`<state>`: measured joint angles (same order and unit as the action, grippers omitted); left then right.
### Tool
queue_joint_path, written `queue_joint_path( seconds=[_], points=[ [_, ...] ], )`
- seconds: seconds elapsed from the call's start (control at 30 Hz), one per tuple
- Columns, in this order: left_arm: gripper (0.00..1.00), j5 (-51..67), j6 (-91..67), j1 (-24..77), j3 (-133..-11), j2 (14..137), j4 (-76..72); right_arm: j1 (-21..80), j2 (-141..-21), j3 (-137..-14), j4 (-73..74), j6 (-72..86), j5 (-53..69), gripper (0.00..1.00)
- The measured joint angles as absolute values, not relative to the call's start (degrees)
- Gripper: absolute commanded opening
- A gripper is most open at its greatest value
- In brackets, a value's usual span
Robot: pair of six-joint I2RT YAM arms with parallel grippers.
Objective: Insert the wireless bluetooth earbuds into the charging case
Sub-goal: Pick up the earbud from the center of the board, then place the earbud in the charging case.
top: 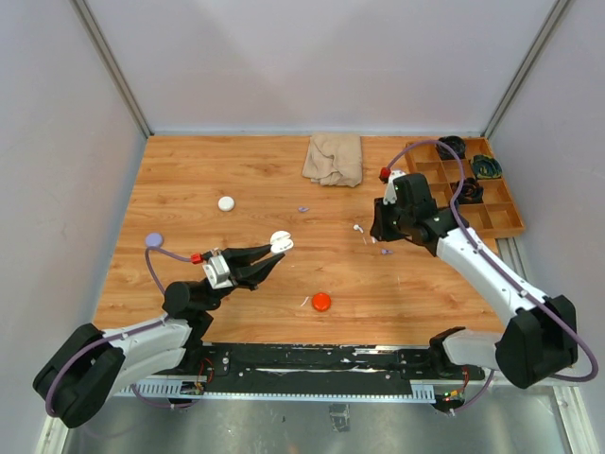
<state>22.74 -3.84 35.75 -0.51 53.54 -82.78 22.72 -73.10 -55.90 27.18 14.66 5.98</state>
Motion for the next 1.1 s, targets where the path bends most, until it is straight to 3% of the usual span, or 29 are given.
queue_joint_path(
  seconds=[0.43,1.1],
  points=[
    [0.00,22.5,-2.9,35.7,-0.5,56.3,-85.1,30.0,-62.5,-55.1,9.7,13.0,11.7,0.15],
    [0.00,22.8,-5.3,35.7,-3.0,63.3,-87.6,44.1,-55.4,-47.2,-14.1,9.8,16.9,0.15]
  ],
)
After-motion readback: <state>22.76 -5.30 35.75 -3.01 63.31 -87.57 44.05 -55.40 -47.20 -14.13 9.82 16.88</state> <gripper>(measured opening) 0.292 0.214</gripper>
